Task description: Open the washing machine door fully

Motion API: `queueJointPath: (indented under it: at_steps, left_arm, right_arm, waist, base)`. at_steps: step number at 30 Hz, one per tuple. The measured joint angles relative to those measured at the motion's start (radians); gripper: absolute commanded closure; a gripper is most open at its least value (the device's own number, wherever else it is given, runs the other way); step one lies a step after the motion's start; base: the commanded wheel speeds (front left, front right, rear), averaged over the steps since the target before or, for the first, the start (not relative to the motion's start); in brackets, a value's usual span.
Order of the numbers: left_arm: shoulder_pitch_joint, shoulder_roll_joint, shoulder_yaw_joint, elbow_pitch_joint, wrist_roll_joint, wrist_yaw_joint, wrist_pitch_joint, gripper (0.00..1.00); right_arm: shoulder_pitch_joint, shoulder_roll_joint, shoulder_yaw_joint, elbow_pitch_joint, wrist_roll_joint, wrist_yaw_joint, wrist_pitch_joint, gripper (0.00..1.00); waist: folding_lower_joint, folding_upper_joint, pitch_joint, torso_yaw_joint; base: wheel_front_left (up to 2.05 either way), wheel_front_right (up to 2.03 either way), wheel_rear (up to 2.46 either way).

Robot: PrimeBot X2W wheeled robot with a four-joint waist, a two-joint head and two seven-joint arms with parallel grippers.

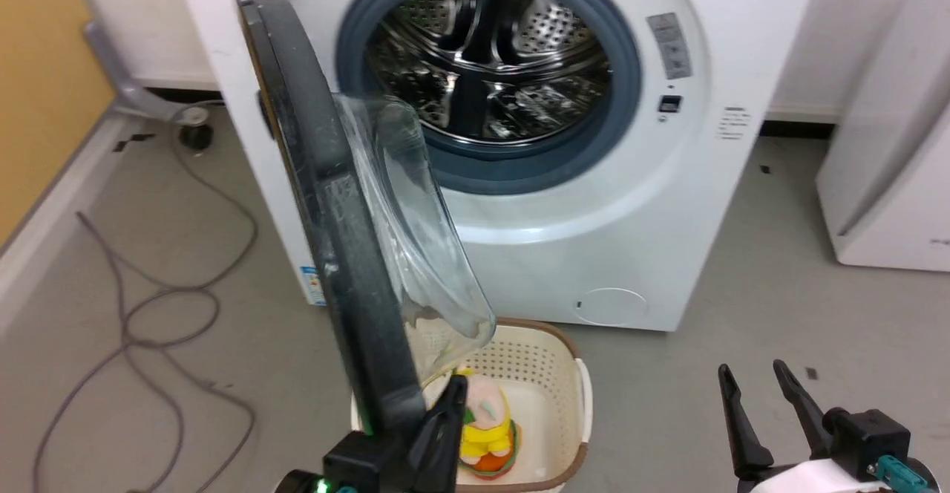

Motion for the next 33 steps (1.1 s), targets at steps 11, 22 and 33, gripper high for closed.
queueJointPath:
  at_steps: [11, 22, 33]
  left_arm:
    - [0.016, 0.01, 0.125, -0.078, -0.01, 0.063, -0.119, 1.0]
    - [-0.006, 0.101, 0.311, -0.001, -0.04, 0.093, -0.165, 1.0]
    - [-0.093, 0.164, 0.553, 0.172, -0.18, 0.078, -0.28, 1.0]
  right_arm:
    - [0.006, 0.0, -0.019, -0.019, -0.004, 0.0, 0.012, 0.0]
    - [0.005, 0.0, -0.016, -0.016, -0.002, 0.0, 0.016, 0.0]
    - [0.005, 0.0, -0.016, -0.015, -0.001, 0.0, 0.018, 0.0]
  waist:
    - [0.0, 0.0, 0.008, 0.104]
    - [0.0, 0.0, 0.018, 0.146]
    - [0.0, 0.0, 0.033, 0.137]
  base:
    - [0.0, 0.0, 0.0]
    - [0.0, 0.0, 0.0]
    - [0.0, 0.0, 0.0]
